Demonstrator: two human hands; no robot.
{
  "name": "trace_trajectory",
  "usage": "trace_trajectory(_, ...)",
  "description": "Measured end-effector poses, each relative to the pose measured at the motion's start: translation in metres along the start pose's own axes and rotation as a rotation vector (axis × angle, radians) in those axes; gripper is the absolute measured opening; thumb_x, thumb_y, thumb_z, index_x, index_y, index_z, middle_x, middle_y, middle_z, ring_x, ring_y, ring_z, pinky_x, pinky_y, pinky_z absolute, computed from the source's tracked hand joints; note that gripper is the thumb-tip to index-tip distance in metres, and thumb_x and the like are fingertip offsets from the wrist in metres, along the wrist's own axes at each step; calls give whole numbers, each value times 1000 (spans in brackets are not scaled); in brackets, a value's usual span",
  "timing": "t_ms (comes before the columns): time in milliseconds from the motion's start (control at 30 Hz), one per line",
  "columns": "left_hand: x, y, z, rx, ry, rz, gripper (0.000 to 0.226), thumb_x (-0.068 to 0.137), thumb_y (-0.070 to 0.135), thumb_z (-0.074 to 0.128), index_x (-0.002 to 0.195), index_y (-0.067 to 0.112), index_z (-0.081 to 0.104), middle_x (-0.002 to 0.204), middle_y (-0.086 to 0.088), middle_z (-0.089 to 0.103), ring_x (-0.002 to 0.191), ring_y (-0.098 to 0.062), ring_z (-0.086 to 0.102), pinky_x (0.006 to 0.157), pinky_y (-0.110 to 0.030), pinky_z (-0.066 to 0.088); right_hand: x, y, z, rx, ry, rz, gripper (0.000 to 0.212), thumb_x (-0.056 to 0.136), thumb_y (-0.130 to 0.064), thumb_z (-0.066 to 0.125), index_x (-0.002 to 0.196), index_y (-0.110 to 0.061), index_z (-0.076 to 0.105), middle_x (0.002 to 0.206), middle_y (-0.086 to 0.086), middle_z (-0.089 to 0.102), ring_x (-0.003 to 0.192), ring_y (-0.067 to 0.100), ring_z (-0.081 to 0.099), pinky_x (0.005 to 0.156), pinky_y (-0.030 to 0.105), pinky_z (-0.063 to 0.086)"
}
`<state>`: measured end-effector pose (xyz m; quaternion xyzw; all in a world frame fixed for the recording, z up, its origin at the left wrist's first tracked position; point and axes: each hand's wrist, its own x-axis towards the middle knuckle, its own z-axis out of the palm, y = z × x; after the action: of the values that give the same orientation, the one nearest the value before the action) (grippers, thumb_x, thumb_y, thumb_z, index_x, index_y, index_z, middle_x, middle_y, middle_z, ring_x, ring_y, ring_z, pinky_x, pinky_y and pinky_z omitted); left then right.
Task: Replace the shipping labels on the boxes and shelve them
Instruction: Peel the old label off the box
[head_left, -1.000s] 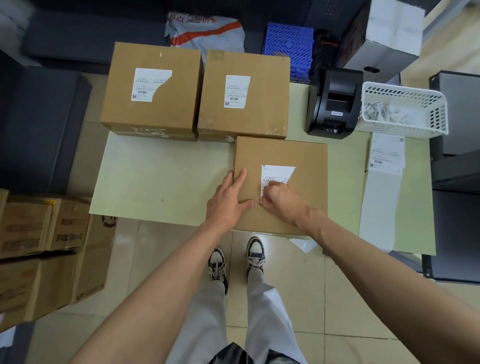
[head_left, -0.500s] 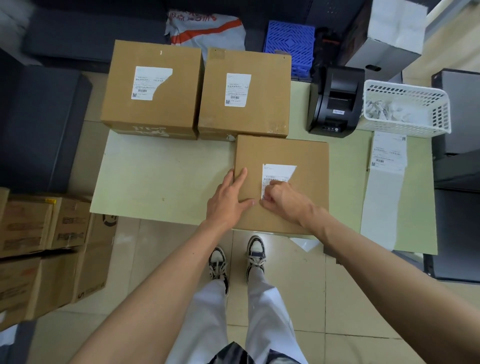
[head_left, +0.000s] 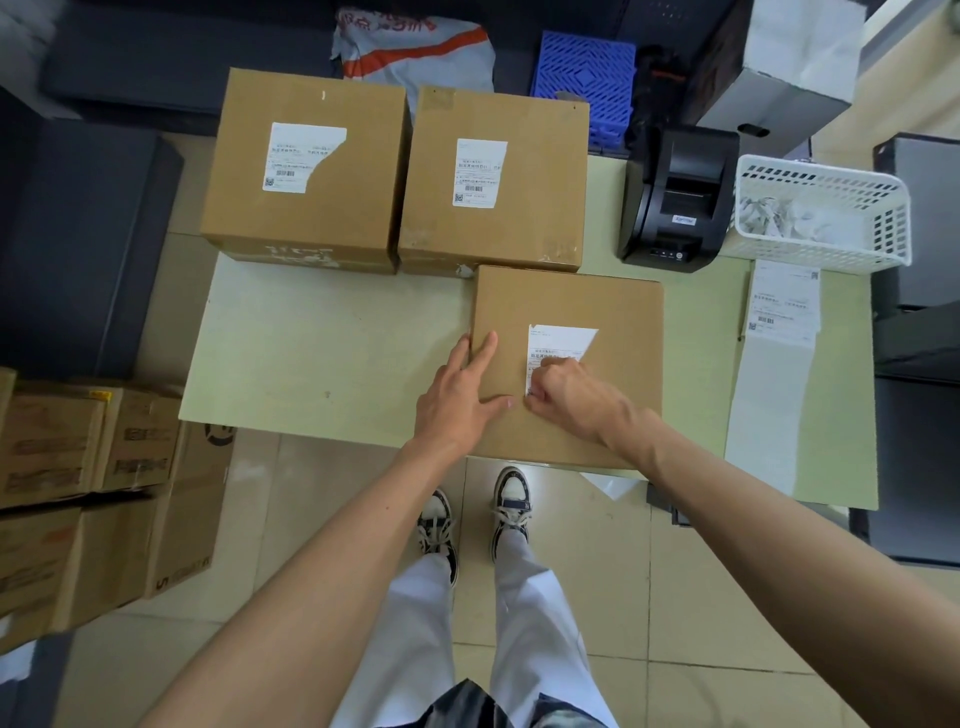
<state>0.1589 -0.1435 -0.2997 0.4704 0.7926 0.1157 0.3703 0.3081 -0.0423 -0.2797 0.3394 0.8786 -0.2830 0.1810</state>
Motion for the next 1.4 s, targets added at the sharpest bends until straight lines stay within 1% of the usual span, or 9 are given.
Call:
trace_trajectory(167, 0, 0, -1, 4, 0, 7, 88, 92, 46, 68, 160, 42, 11, 169, 3, 9, 150, -23, 27, 104, -46, 42, 3, 4, 0, 27, -21, 8, 26, 93, -26, 57, 83, -3, 64, 93, 15, 63, 86, 35, 60, 80, 45, 50)
trace_trajectory(267, 0, 0, -1, -2, 1, 7, 88, 92, 46, 68, 159, 42, 12, 169, 3, 9, 150, -22, 27, 105, -45, 42, 5, 3, -2, 31, -35, 23, 25, 93, -29, 58, 86, -6, 64, 97, 14, 63, 91, 33, 59, 82, 43, 49)
trace_trajectory(600, 0, 0, 0, 13, 10, 6, 88, 92, 46, 69, 159, 43, 12, 169, 5, 9, 148, -22, 30, 102, -44, 44, 4, -3, -1, -4, -30, 47, 27, 93, -27, 55, 90, -2, 65, 101, 16, 62, 92, 36, 60, 81, 42, 50)
trace_trajectory(767, 0, 1, 0, 29, 5, 4, 87, 92, 46, 68, 159, 42, 13, 169, 5, 8, 147, -23, 31, 102, -46, 44, 1, -8, 3, -118, 26, 21, 32, 94, -29, 51, 90, 0, 64, 98, 16, 61, 87, 36, 61, 72, 38, 44)
trace_trajectory(900, 0, 0, -2, 26, 3, 5, 88, 92, 46, 69, 159, 43, 13, 169, 6, 9, 147, -23, 32, 102, -46, 43, -2, -10, 4, -139, 94, 13, 24, 92, -20, 49, 86, -1, 62, 93, 16, 62, 81, 38, 62, 66, 36, 40)
trace_trajectory(1000, -1, 1, -2, 21, 1, 9, 88, 91, 47, 69, 159, 43, 12, 169, 5, 9, 148, -22, 30, 103, -45, 43, -7, -4, 3, -12, 121, 12, 21, 92, -20, 52, 77, -5, 56, 85, 11, 56, 76, 37, 59, 68, 38, 44)
trace_trajectory(1067, -1, 0, -2, 17, 1, 6, 89, 91, 48, 69, 159, 43, 12, 169, 5, 9, 149, -22, 29, 105, -46, 43, -11, -3, 3, 50, 122, 14, 24, 93, -23, 56, 76, -6, 56, 86, 9, 55, 73, 34, 57, 69, 39, 46)
trace_trajectory(1233, 0, -1, -2, 16, 1, 10, 88, 91, 49, 68, 159, 43, 12, 169, 4, 9, 149, -22, 28, 106, -48, 44, -7, -5, 3, 19, 101, 10, 26, 95, -24, 53, 84, -3, 60, 93, 13, 57, 80, 35, 59, 76, 41, 47)
trace_trajectory(1400, 1, -1, 0, 26, 6, 8, 87, 91, 50, 67, 159, 43, 13, 169, 4, 10, 149, -23, 29, 105, -47, 42, -5, -7, 7, -58, 98, -16, 28, 96, -24, 49, 87, -1, 62, 96, 15, 58, 85, 36, 61, 76, 41, 47)
